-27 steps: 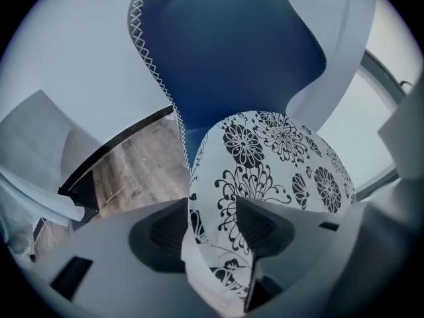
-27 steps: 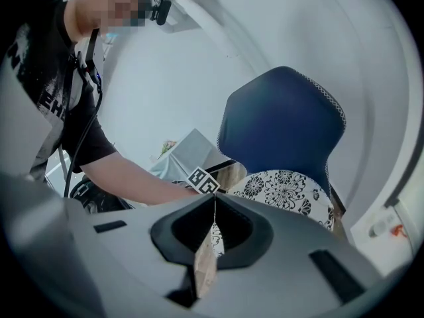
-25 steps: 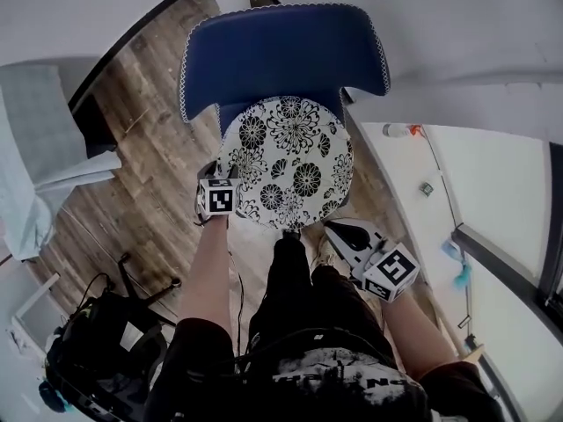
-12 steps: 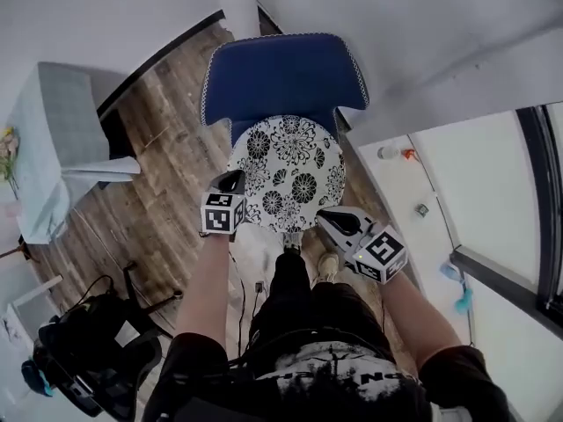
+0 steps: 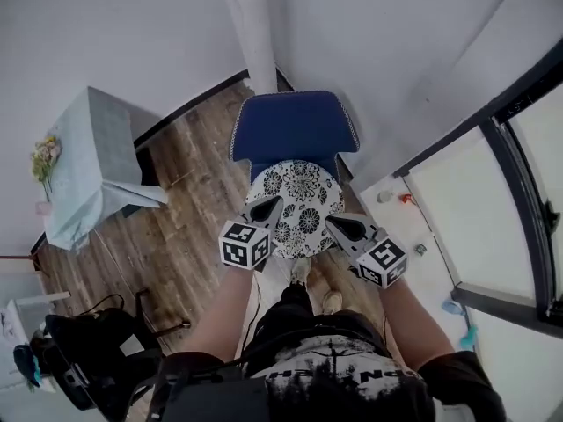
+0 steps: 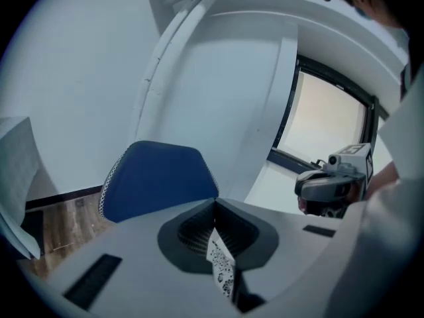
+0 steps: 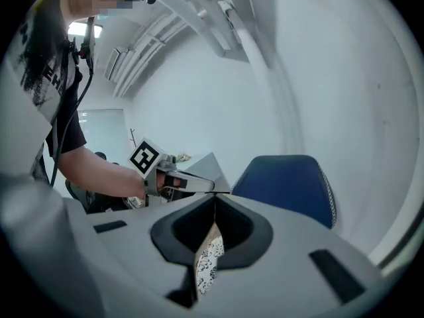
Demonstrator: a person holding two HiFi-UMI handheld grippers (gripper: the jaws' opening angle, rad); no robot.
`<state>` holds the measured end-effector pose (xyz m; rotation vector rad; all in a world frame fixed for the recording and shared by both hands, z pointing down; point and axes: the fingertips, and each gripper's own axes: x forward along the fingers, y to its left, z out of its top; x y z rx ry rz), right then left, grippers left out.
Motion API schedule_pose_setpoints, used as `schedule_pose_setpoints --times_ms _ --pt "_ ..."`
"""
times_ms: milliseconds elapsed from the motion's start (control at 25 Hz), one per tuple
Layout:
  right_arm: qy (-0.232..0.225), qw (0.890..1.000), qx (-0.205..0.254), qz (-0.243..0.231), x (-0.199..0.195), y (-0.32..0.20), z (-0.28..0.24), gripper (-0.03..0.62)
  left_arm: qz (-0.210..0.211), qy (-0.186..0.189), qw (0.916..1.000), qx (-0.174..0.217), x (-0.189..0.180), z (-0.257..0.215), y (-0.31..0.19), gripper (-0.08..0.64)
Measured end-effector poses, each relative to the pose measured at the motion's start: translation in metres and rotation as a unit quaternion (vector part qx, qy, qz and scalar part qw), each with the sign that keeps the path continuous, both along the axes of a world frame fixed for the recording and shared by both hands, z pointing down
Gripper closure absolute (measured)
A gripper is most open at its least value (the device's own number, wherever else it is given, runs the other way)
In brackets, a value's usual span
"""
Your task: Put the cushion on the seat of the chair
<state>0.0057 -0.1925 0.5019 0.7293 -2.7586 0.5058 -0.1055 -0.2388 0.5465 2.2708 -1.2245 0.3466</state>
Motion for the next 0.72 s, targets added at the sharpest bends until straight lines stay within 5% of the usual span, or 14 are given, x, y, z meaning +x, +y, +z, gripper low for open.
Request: schedule_pose_setpoints --times_ms 240,720 --pt "-0.013 0.999 0.041 0.022 -0.002 -0.017 -0.051 0.574 0.041 0.018 0.9975 0.054 0.022 -0.072 -0.001 0.546" --pt "-0.026 0.992 0.098 0.076 0.003 -0.057 -0.117 0.574 0.097 -0.018 0.9892 0.108 0.016 -0.138 -0.017 0.546"
